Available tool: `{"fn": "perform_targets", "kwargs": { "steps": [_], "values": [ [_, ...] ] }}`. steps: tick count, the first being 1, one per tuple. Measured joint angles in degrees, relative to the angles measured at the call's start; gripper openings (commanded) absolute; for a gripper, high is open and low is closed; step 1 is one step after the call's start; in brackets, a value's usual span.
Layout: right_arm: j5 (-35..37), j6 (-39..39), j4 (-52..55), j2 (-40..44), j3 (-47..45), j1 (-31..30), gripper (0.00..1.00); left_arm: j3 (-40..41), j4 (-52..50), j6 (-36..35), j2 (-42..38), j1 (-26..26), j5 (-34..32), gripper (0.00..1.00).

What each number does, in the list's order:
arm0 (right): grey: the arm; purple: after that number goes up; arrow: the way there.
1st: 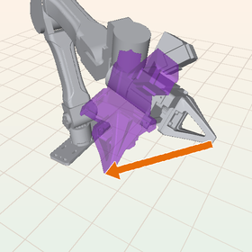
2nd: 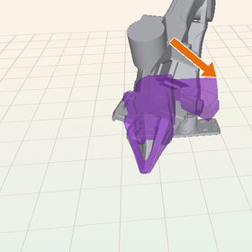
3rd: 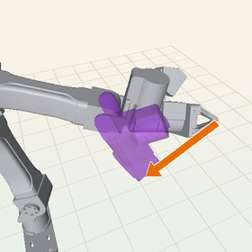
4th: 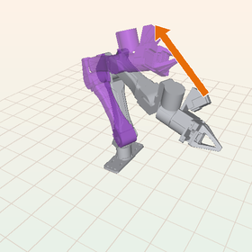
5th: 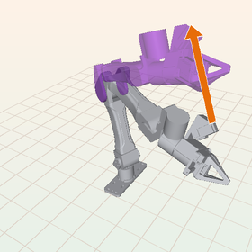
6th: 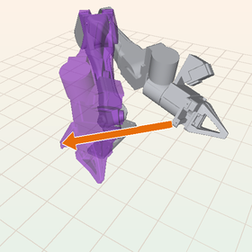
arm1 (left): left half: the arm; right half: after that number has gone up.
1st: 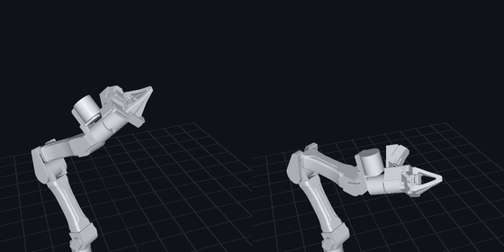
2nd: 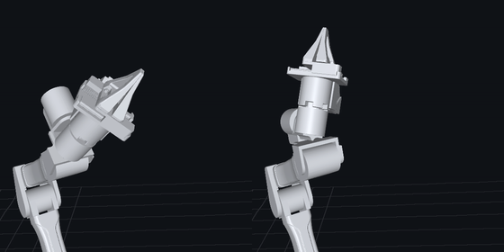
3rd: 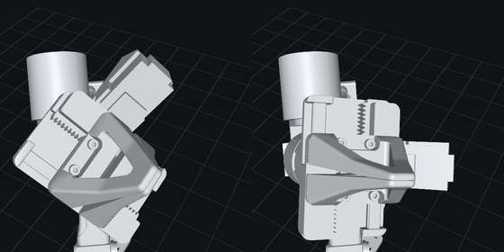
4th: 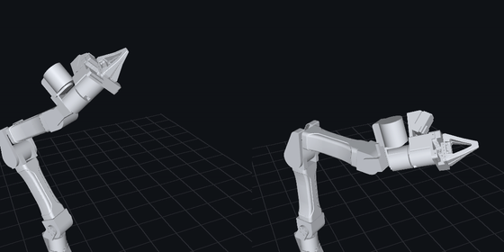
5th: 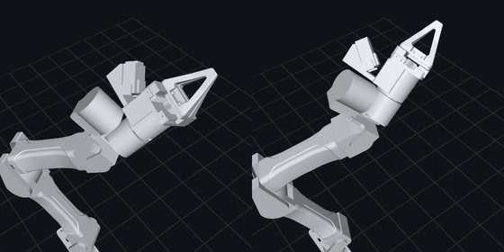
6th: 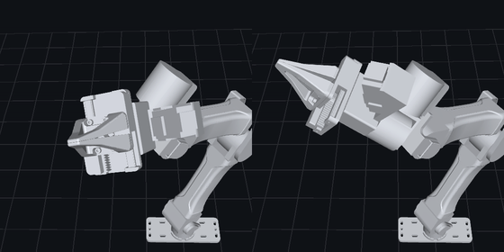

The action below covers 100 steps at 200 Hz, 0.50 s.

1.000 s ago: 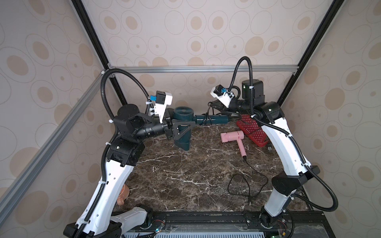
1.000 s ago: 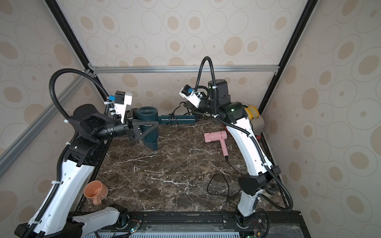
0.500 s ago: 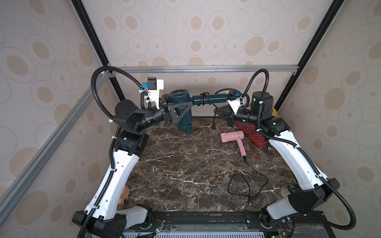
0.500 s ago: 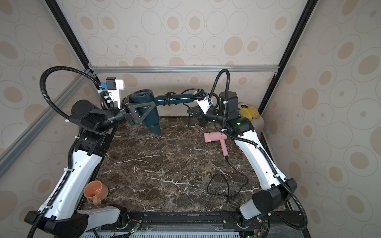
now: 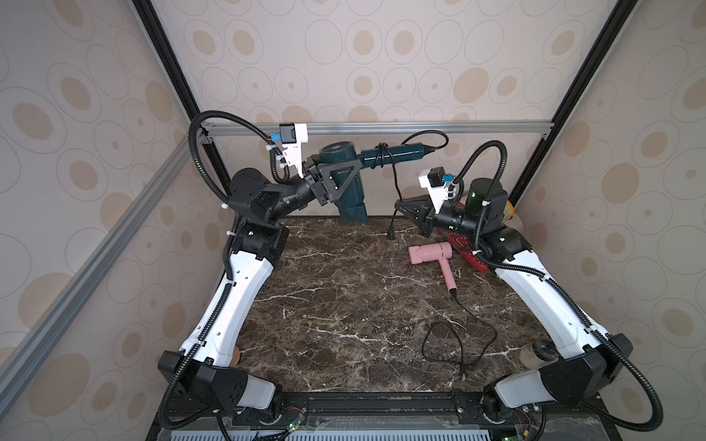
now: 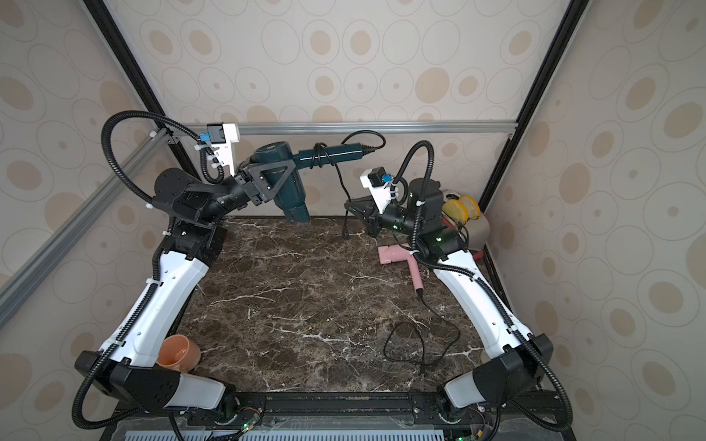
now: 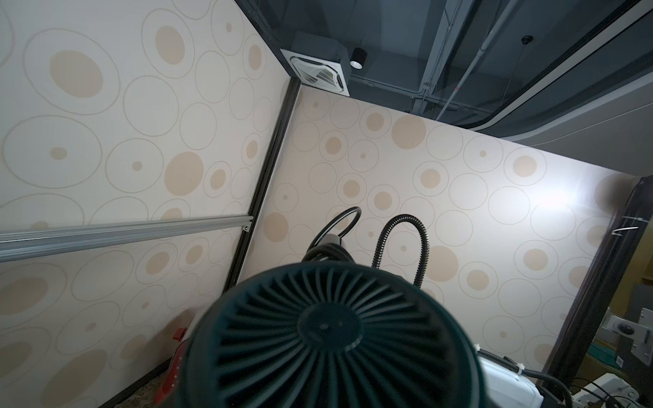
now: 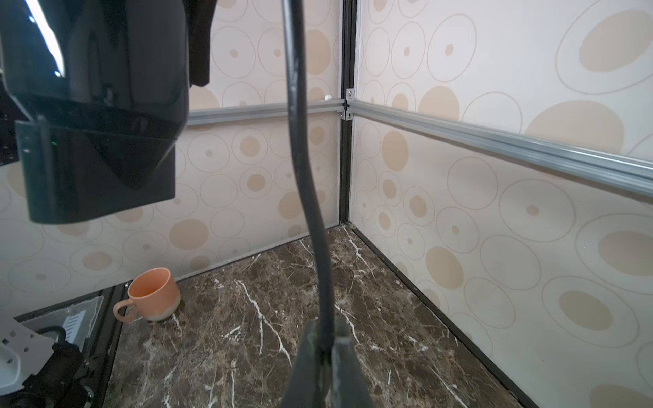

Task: Wrap the cord around the hair dryer
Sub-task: Wrap the power cord around the hair dryer.

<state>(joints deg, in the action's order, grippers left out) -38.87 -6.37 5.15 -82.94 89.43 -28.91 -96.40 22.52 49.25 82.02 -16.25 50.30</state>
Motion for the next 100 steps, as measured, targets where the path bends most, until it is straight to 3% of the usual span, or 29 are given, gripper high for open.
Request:
{"fn": "perform_targets", "kwargs": {
  "steps": [51,100],
  "values": [
    [-0.2,-4.9,-6.5,-1.1,-0.5,-0.3,0.01,-2.3,1.9,3.5,1.2,0.0,0.5,0.0],
    [0.3,-6.0,-7.3,-5.6,4.0,-2.0,0.12,-4.7,3.5,6.1,3.0,-0.2,0.5,0.0]
  ]
}}
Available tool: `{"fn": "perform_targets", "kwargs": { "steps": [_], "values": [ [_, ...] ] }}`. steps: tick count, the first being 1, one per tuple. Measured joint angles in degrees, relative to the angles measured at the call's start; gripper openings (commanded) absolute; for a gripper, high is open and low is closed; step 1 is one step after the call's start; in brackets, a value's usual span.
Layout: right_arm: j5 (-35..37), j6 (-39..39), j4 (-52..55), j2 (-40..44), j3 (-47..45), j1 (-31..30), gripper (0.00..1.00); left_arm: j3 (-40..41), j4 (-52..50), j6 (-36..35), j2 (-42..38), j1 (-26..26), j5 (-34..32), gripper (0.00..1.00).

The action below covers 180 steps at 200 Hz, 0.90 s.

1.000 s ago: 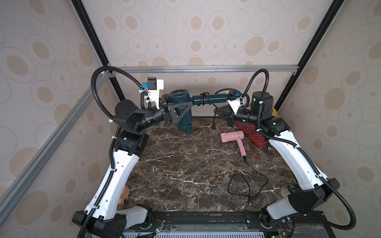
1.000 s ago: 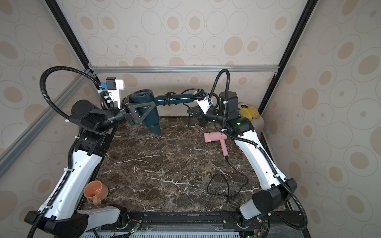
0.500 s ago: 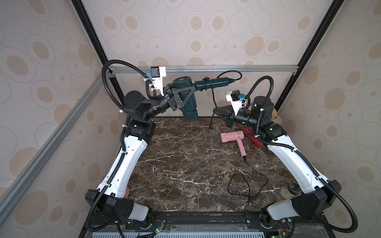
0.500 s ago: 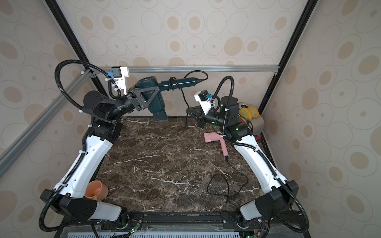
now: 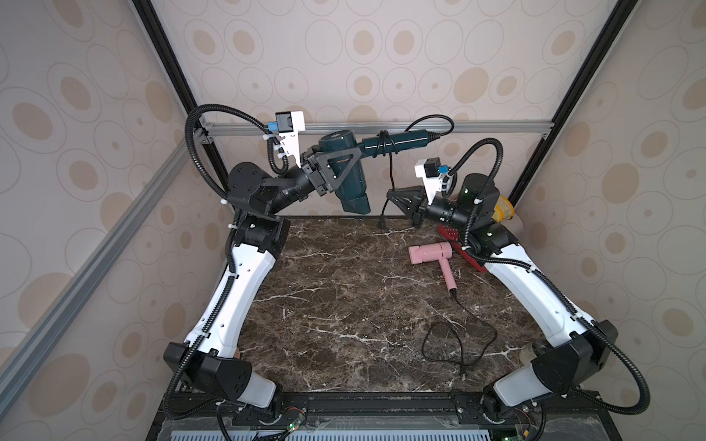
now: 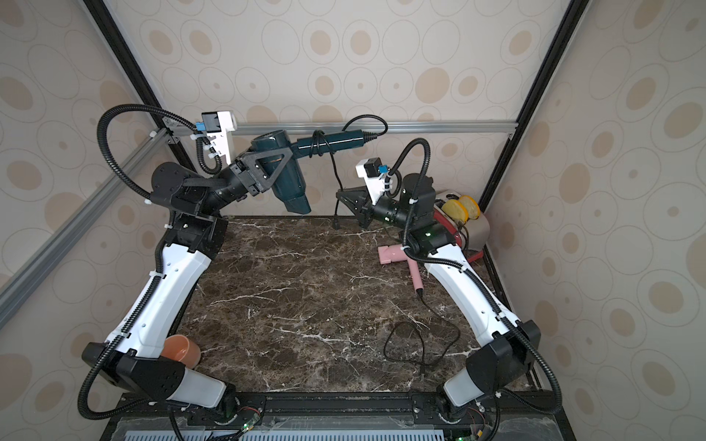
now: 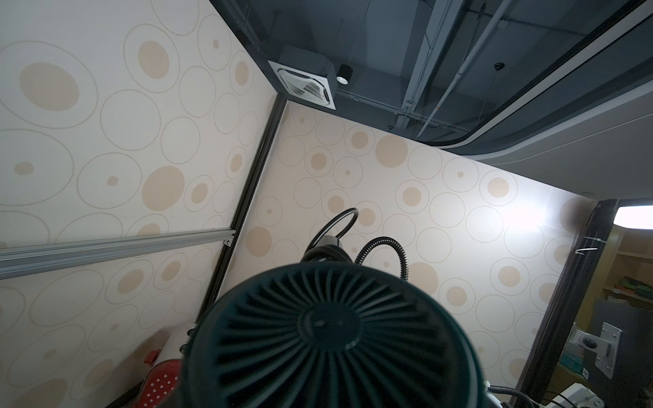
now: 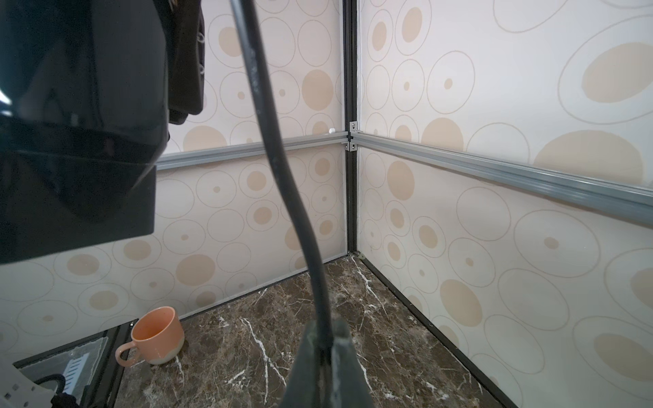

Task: Wrap the cord around the hair dryer
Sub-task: Wrap the power cord around the hair dryer.

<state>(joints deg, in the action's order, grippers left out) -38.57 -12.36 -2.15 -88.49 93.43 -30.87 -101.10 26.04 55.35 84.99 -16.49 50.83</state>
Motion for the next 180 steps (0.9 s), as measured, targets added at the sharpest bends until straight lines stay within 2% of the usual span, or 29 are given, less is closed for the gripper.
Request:
{"fn": "perform_targets", "kwargs": {
  "steps": [36,53,95,116,180],
  "values": [
    [0.3,-0.7,1.8,-3.3,1.6,-1.2,0.11,-2.8,2.5,0.6,0.6,-0.3,-1.3,0.0],
    [0.1,-1.1,1.0,-4.2,1.6,-1.9,0.0,-3.4,2.6,0.7,0.6,-0.4,-1.2,0.0],
    [0.8,-1.5,1.3,-3.5,0.7,-3.0,0.0,-3.5,1.7,-0.9,0.6,-0.4,-1.3,0.0],
    [1.3,-0.6,3.2,-1.9,-0.9,-3.5,0.0,-4.2,-2.1,-5.7,0.5,-0.4,-2.0,0.0],
    [6.6,6.7,20.0,7.6,-3.1,-10.5,0.0,-7.7,-26.0,-31.7,-1.2,0.7,-8.0,0.0]
  ]
}}
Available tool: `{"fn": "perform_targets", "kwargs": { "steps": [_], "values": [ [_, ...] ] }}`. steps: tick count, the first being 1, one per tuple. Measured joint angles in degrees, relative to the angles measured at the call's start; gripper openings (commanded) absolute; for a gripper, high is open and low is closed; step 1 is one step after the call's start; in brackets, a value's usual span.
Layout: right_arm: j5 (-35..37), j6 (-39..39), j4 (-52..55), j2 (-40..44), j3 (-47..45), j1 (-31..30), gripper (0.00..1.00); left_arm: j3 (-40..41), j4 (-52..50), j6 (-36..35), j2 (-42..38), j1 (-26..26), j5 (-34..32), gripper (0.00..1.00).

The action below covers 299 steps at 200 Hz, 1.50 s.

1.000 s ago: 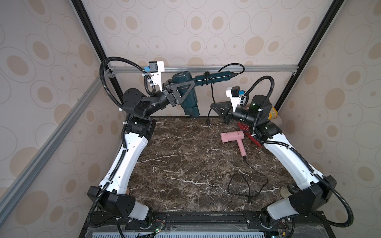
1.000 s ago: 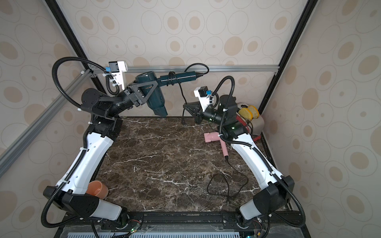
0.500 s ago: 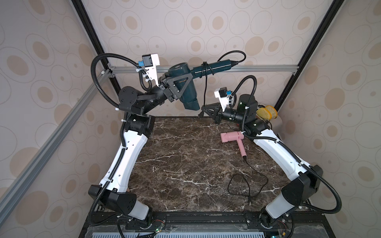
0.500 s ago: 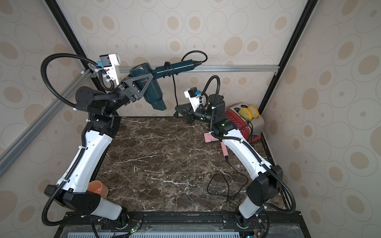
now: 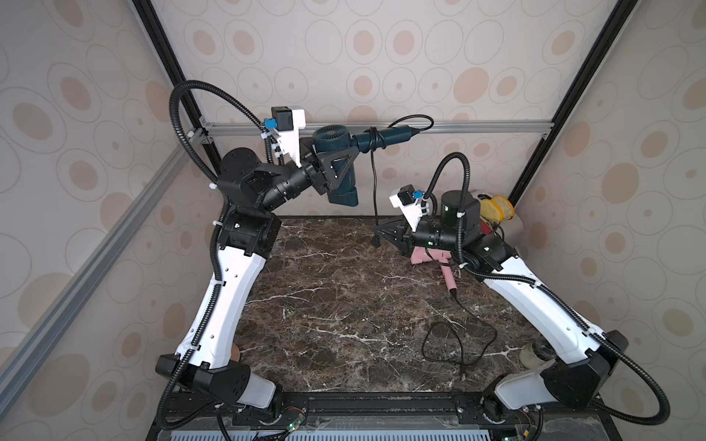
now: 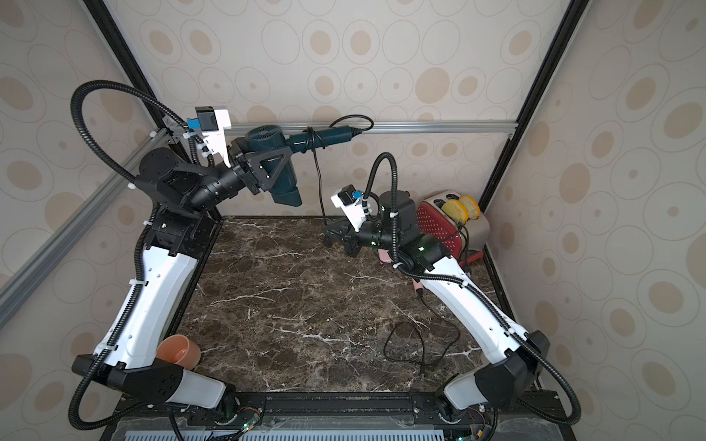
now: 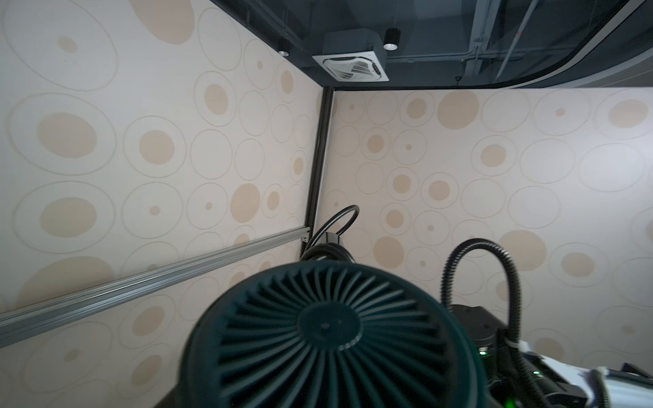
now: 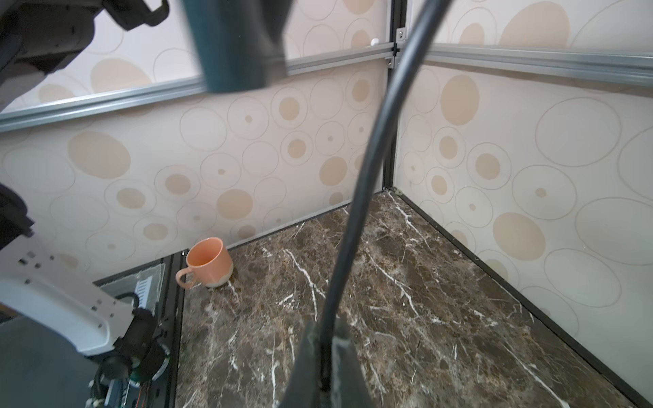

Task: Wrap the cord around the hair dryer
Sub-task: Wrap the power cord around the hair dryer.

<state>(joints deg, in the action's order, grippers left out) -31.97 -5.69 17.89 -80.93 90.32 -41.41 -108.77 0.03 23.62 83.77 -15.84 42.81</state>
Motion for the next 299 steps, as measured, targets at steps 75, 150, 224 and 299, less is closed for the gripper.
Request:
{"fn": "perform_targets", "kwargs": {
  "steps": [75,150,224,299],
  "values": [
    [9.9,10.1,24.7,3.3,19.2,-2.6,0.0,5.7,-21.2,-17.2,-1.2,0.0,-0.6,0.0],
    [17.8,24.2,38.9,-11.0,41.8,-2.6,0.0,13.1,-34.1,-21.1,-5.9,-7.8,5.8,0.0],
    [4.5,25.3,34.7,-13.5,36.0,10.9,0.0,15.2,-26.4,-9.8,-11.6,-8.0,11.4,0.0],
    [-16.2,9.4,10.5,-6.0,13.6,18.2,0.0,15.6,-9.9,8.2,-9.7,-6.9,14.6,0.0]
  ]
}}
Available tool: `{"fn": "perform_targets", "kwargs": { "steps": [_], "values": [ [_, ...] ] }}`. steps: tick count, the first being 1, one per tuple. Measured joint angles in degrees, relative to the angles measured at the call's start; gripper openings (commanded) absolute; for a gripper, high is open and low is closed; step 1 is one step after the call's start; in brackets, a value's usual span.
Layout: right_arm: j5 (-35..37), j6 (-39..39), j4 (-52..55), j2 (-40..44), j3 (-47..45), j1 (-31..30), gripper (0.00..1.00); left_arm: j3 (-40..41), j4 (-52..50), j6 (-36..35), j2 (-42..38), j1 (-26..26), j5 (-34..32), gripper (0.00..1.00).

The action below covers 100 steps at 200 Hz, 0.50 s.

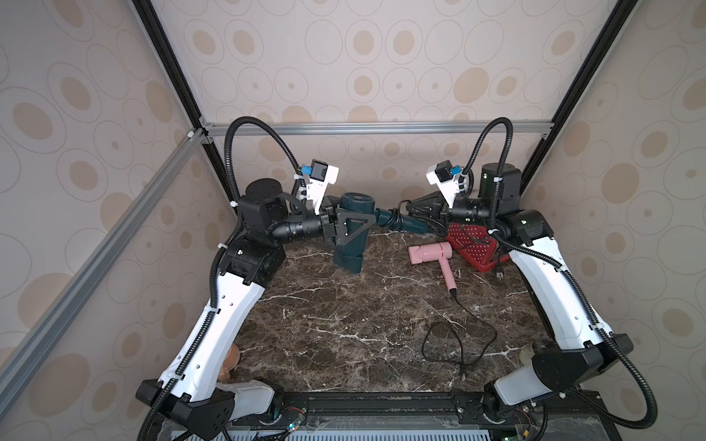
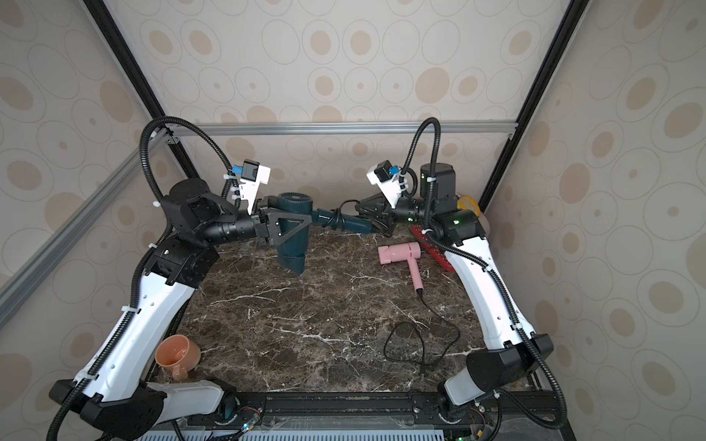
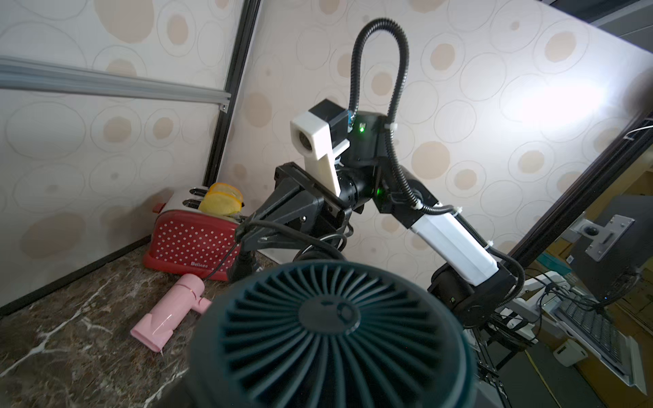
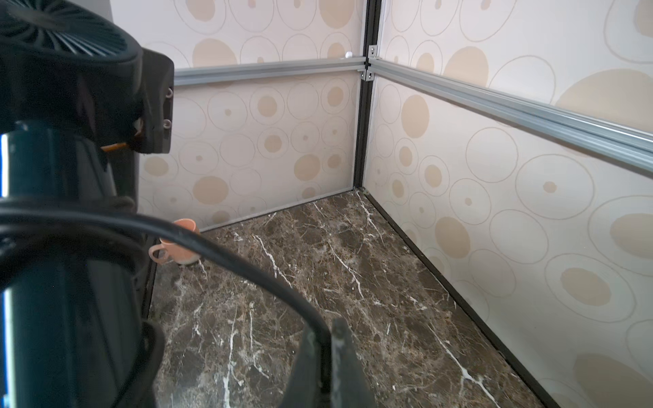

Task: Wrap the cord around the hair dryer
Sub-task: Wrap the power cord around the hair dryer.

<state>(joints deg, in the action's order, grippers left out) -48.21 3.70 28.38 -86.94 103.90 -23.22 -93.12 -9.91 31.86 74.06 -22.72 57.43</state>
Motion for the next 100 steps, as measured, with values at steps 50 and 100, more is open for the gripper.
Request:
{"fn": "perform_targets", "kwargs": {
  "steps": [50,100],
  "values": [
    [-1.7,-3.9,-5.7,0.8,-3.0,1.6,0.08,0.0,9.8,8.3,3.4,0.5,3.4,0.0],
    [0.0,-2.7,-2.6,1.0,-0.3,1.8,0.19,-1.3,12.6,9.9,3.6,0.4,5.4,0.0]
  ]
}}
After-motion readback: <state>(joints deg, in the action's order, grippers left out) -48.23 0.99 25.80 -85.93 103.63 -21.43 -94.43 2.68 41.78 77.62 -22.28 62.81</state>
